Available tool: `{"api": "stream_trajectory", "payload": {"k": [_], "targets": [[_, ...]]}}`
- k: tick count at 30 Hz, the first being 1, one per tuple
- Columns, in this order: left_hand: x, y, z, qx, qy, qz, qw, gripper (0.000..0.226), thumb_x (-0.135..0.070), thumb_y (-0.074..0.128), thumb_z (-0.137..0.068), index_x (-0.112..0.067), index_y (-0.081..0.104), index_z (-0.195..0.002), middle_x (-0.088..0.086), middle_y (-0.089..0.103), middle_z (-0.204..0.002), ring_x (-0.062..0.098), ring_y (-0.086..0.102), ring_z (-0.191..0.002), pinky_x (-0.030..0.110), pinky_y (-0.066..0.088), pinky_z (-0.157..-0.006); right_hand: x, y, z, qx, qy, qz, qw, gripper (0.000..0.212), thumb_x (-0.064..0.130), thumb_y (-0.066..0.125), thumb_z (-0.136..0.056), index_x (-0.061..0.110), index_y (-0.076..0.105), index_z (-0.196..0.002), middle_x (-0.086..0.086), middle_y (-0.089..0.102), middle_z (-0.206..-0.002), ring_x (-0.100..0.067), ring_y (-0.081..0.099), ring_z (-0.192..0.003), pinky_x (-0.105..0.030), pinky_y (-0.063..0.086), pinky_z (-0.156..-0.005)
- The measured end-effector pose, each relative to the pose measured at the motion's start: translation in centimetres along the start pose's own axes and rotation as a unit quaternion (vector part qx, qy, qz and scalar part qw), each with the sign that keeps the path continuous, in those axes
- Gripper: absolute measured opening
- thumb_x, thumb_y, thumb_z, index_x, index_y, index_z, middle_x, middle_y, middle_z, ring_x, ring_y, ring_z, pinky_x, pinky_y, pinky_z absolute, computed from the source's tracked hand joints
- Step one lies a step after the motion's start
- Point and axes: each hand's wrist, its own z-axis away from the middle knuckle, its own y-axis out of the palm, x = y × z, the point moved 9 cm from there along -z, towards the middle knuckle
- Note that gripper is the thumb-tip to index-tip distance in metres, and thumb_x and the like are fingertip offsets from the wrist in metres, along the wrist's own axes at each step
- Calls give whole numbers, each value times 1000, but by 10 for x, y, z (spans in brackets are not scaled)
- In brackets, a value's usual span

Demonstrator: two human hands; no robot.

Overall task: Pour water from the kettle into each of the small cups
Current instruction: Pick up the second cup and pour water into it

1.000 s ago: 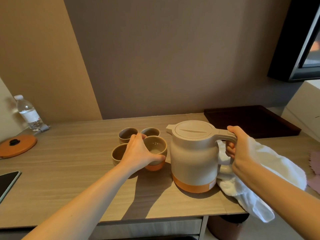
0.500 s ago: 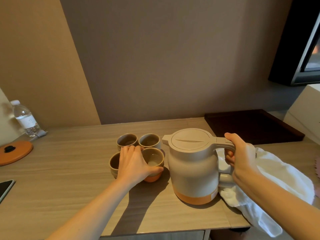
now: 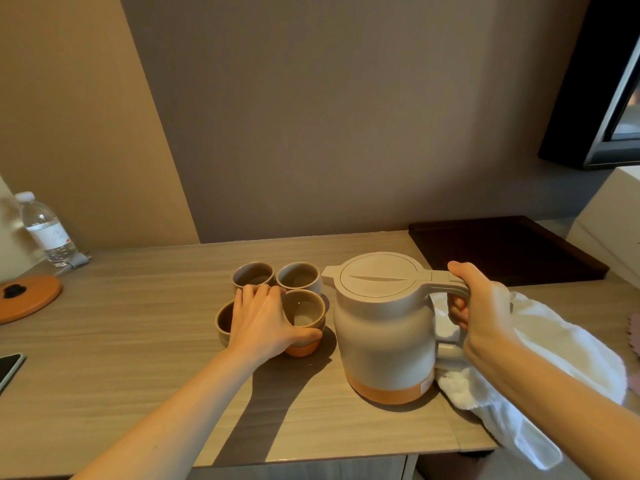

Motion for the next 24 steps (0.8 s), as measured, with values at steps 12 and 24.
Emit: {"api": "stream_trajectory", "payload": {"k": [12, 24], "targets": [[3, -6, 3, 56, 41, 51, 996, 98, -78, 72, -54, -31, 47, -136, -6, 53, -135, 20, 37, -127, 37, 38, -102, 3, 6, 5, 11, -6, -1, 1000, 35, 26, 62, -86, 9, 52, -57, 4, 41, -40, -14, 36, -46, -26, 33, -51], [92, 10, 43, -39, -146, 360, 921, 128, -43, 94, -50, -22, 19, -152, 5, 33, -152, 25, 35, -138, 45, 38, -110, 9, 17, 12, 28, -24, 23, 999, 30, 27, 62, -86, 7, 56, -65, -4, 45, -55, -15, 40, -54, -26, 35, -55]]}}
